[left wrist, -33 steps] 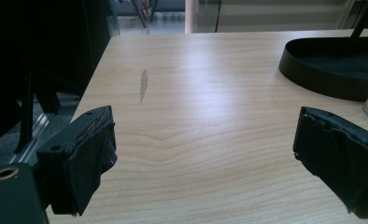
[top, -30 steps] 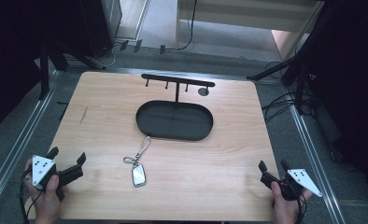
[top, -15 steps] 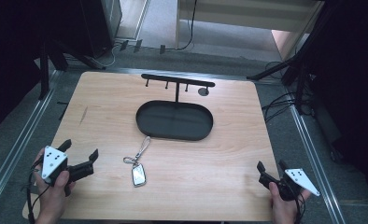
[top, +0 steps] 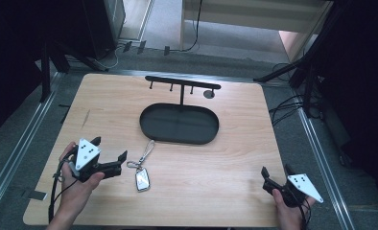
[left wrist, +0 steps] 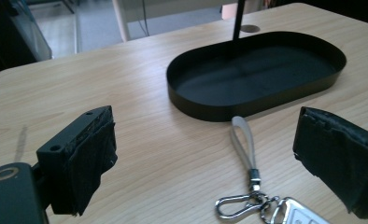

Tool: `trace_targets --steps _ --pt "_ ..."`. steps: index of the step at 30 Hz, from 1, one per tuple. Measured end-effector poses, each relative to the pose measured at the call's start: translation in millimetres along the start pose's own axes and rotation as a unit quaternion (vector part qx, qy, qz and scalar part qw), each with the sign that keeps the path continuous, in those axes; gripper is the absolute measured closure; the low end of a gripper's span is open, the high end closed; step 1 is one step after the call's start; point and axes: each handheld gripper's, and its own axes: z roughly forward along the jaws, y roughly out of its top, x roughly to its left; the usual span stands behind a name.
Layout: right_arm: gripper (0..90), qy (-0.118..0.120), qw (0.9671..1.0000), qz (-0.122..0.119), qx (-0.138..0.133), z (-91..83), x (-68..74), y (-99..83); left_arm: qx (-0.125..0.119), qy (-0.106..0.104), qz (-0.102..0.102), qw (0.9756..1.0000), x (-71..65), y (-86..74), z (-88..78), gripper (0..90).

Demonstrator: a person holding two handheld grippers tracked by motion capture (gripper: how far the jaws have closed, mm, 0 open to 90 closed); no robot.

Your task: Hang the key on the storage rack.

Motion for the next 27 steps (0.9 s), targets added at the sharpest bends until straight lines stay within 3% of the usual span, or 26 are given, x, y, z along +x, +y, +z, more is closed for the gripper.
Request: trace_targets --steps 5,6,8,9,10,11,14,15,17,21,22,25,26,27 --pt "13.8 0.000 1.0000 0.007 -0.004 -0.4 -1.3 -0.2 0.048 -0.008 0.010 0.9988 -11.3 16.3 10.9 6.4" --pt "13.8 0.000 1.0000 0.007 -0.004 -0.4 -1.3 -0.2 0.048 -0.008 0.010 0.9988 -11.3 16.3 10.9 6.3" --pt "13.8 -0.002 1.0000 0.004 -0.006 -1.1 -0.6 -0.5 0.072 -0.018 0.016 0.9971 -14.8 21.3 17.5 6.4" --pt "13.8 -0.003 1.0000 0.003 -0.006 -1.2 -0.3 -0.5 0.072 -0.018 0.016 0.9971 -14.8 21.3 17.5 6.4" --pt "13.8 -0.003 1.0000 0.002 -0.006 -1.1 -0.3 -0.5 0.097 -0.029 0.010 0.9948 -15.8 23.9 23.3 6.4" --pt "13.8 -0.003 1.0000 0.002 -0.006 -1.1 -0.4 -0.5 0.097 -0.029 0.010 0.9948 -15.8 23.9 23.3 6.6" --pt "13.8 -0.002 1.0000 0.004 -0.007 -1.2 -0.6 -0.5 0.127 -0.024 0.006 0.9916 -18.1 25.2 32.5 12.4" --pt "13.8 -0.002 1.0000 0.005 -0.008 -1.3 -0.9 -0.6 0.153 -0.024 0.009 0.9878 -18.8 24.8 38.8 14.2" --pt "13.8 -0.003 0.9999 0.006 -0.008 -1.4 -1.0 -0.6 0.160 -0.022 0.009 0.9868 -19.8 24.1 41.7 14.2" --pt "13.8 -0.003 1.0000 0.005 -0.008 -1.3 -0.9 -0.5 0.210 -0.024 0.017 0.9772 -22.5 23.0 54.6 16.3" --pt "13.8 -0.003 1.0000 0.005 -0.008 -1.3 -0.8 -0.5 0.217 -0.024 0.017 0.9757 -22.4 23.6 56.3 20.0" --pt "13.8 -0.004 1.0000 0.005 -0.007 -1.3 -0.7 -0.5 0.222 -0.022 0.023 0.9746 -23.2 24.3 59.0 23.9" --pt "13.8 -0.004 1.0000 0.005 -0.007 -1.3 -0.7 -0.5 0.228 -0.025 0.023 0.9730 -23.6 24.4 60.6 25.9" --pt "13.8 -0.004 1.0000 0.005 -0.008 -1.4 -0.9 -0.5 0.240 -0.039 0.018 0.9698 -24.8 23.9 64.1 29.5"
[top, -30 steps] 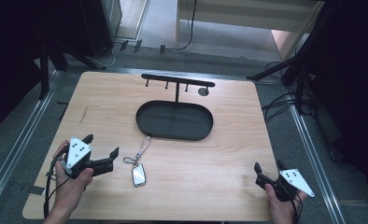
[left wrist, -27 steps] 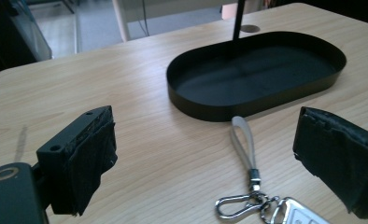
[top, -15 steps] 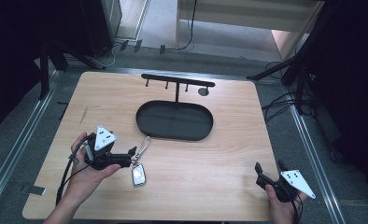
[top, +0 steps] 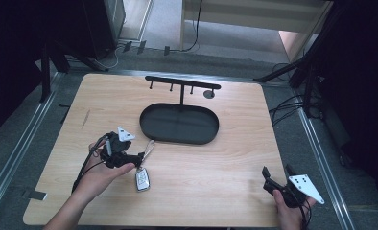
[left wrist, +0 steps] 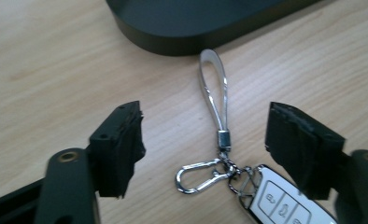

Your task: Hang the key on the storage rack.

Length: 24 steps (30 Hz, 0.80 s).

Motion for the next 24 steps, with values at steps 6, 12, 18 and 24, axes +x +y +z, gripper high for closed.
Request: trace_targets --steps 6,12,18,24 --pt "13.8 -0.001 1.0000 0.000 0.000 -0.1 0.3 -0.1 0.027 -0.006 0.000 0.9996 -1.4 1.0 11.4 39.3" --pt "13.8 -0.001 1.0000 -0.001 -0.001 -0.2 0.4 -0.1 0.046 -0.016 -0.007 0.9988 0.7 1.6 20.0 53.1" --pt "13.8 -0.001 1.0000 -0.001 -0.001 -0.2 0.5 -0.1 0.072 -0.043 -0.020 0.9963 0.4 2.8 31.5 60.4" --pt "13.8 -0.001 1.0000 -0.003 -0.002 -0.1 0.7 -0.2 0.089 -0.035 -0.013 0.9954 -4.4 4.0 38.4 66.7"
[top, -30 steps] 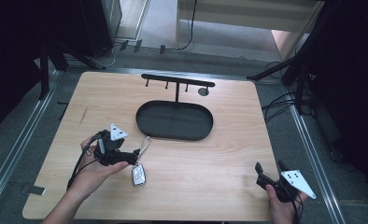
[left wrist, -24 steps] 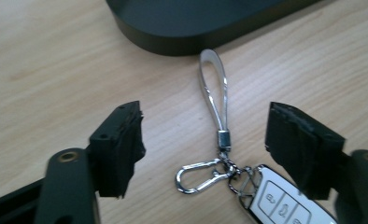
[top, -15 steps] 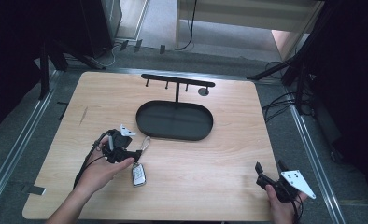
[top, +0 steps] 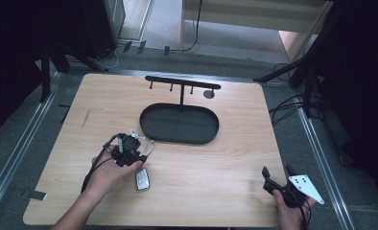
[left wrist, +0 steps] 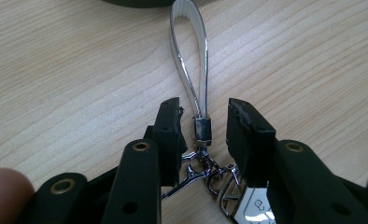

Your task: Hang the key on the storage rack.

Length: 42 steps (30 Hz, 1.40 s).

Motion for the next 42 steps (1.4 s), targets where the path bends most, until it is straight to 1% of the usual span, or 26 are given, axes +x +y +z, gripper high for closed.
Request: trace_targets --steps 1,2,3,4,6,7,8,10,12,15,18,19,20,26,30,31,32,33,35,36,37,39,40,41,42 --pt "13.8 0.000 1.0000 0.000 0.000 0.0 0.0 0.0 0.000 0.000 0.000 1.0000 0.0 0.0 0.0 67.4" --pt "13.8 0.000 1.0000 0.001 0.000 -0.1 0.1 0.0 0.003 0.007 0.006 0.9999 -1.4 0.1 1.8 69.1" --pt "13.8 0.000 1.0000 0.001 0.000 -0.1 0.1 0.0 0.003 0.007 0.006 0.9999 -1.4 0.1 1.8 70.8" --pt "13.8 0.000 1.0000 0.000 0.000 -0.1 0.1 0.0 0.006 0.015 0.011 0.9998 -2.6 0.1 3.8 72.2" --pt "13.8 0.000 1.0000 0.001 0.000 -0.2 0.2 0.0 0.008 0.018 0.014 0.9997 -2.8 0.0 4.5 75.1" --pt "13.8 -0.001 1.0000 0.000 0.000 -0.1 0.2 0.0 0.010 0.019 0.018 0.9996 -3.0 -0.2 5.1 75.1" --pt "13.9 -0.001 1.0000 0.000 0.000 -0.1 0.2 0.0 0.011 0.022 0.021 0.9995 -3.3 -0.4 5.5 77.7" --pt "13.8 0.000 1.0000 0.000 0.000 -0.2 0.2 0.0 0.007 0.022 0.027 0.9994 -3.8 -1.6 4.9 80.6" --pt "13.8 -0.001 1.0000 0.001 0.000 -0.2 0.3 -0.1 0.003 0.023 0.029 0.9993 -4.3 -2.8 4.6 82.4" --pt "13.9 -0.001 1.0000 0.000 0.000 -0.2 0.3 0.0 0.003 0.020 0.031 0.9993 -4.1 -3.4 4.7 82.7" --pt "13.9 -0.002 1.0000 0.000 0.000 -0.2 0.5 0.0 0.013 0.018 0.033 0.9992 -4.3 -3.9 7.6 81.1" --pt "13.9 -0.002 1.0000 0.000 0.000 -0.2 0.5 0.0 0.013 0.018 0.033 0.9992 -4.3 -3.9 7.6 80.4" --pt "13.8 -0.002 1.0000 0.000 0.001 -0.2 0.5 0.0 0.022 0.018 0.034 0.9990 -4.0 -4.2 10.2 80.2" --pt "13.9 -0.002 1.0000 -0.001 0.001 -0.3 0.6 0.0 0.018 0.022 0.034 0.9990 -2.9 -4.2 10.1 82.5" --pt "13.9 -0.002 1.0000 0.000 0.001 -0.3 0.5 0.0 -0.003 0.025 0.034 0.9991 -2.9 -4.7 5.4 82.9" --pt "13.9 -0.002 1.0000 0.000 0.000 -0.3 0.5 -0.1 -0.010 0.026 0.035 0.9990 -2.7 -4.7 3.5 82.9" --pt "13.9 -0.002 1.0000 -0.001 0.001 -0.3 0.5 -0.1 -0.027 0.028 0.033 0.9987 -3.0 -5.1 -0.3 82.9" --pt "13.9 -0.002 1.0000 -0.001 0.001 -0.3 0.5 -0.1 -0.027 0.028 0.033 0.9987 -3.0 -5.1 -0.3 82.9" --pt "13.9 -0.002 1.0000 -0.001 0.001 -0.3 0.5 -0.1 -0.047 0.033 0.034 0.9978 -2.9 -5.7 -4.3 82.9" --pt "13.9 -0.002 1.0000 -0.001 0.001 -0.3 0.6 -0.1 -0.067 0.036 0.032 0.9966 -2.5 -6.4 -8.5 82.9" --pt "13.9 -0.002 1.0000 -0.001 0.001 -0.3 0.6 -0.1 -0.067 0.036 0.032 0.9966 -2.5 -6.4 -8.5 83.0" --pt "13.9 -0.002 1.0000 -0.001 0.001 -0.3 0.6 -0.1 -0.090 0.036 0.030 0.9948 -2.3 -7.3 -13.2 82.9" --pt "13.9 -0.002 1.0000 -0.001 0.001 -0.3 0.7 -0.1 -0.113 0.039 0.029 0.9924 -2.4 -8.3 -18.4 82.9" --pt "13.9 -0.002 1.0000 -0.001 0.001 -0.3 0.7 -0.1 -0.113 0.039 0.029 0.9924 -2.4 -8.3 -18.4 82.9" --pt "13.9 -0.002 1.0000 -0.001 0.001 -0.3 0.7 0.0 -0.139 0.042 0.025 0.9891 -2.6 -9.3 -22.9 82.9"
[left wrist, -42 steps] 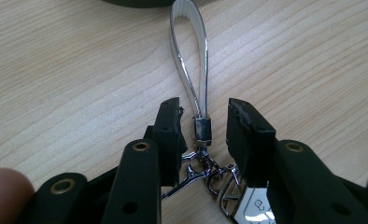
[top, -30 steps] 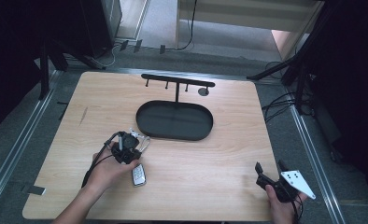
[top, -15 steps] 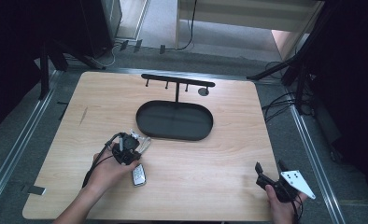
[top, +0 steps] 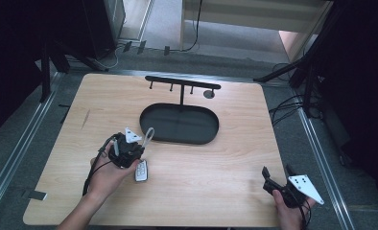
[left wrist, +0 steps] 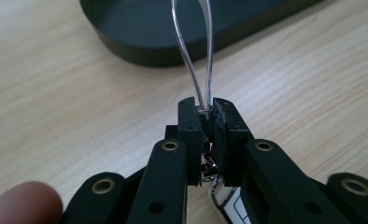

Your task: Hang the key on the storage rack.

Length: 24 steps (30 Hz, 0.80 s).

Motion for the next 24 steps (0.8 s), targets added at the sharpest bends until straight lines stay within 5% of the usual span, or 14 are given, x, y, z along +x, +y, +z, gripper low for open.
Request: trace_targets --steps 6,8,15,20,24 --pt "13.9 0.000 1.0000 0.000 0.000 0.0 -0.1 0.0 -0.053 0.012 -0.006 0.9985 0.5 2.0 -10.8 82.9" --pt "13.8 0.000 1.0000 0.000 0.000 0.0 -0.1 0.0 -0.084 0.018 -0.011 0.9962 0.0 3.6 -16.6 83.0" --pt "13.8 0.000 1.0000 0.000 0.000 -0.1 0.2 0.0 -0.137 0.023 -0.021 0.9900 -3.2 8.8 -26.3 82.9" --pt "13.9 0.000 1.0000 0.001 -0.001 -0.1 0.1 0.0 -0.186 0.033 -0.031 0.9814 -4.5 15.4 -29.5 83.0" --pt "13.8 0.000 1.0000 0.000 -0.001 -0.2 0.1 -0.1 -0.204 0.034 -0.032 0.9778 -5.4 18.4 -28.2 83.0"
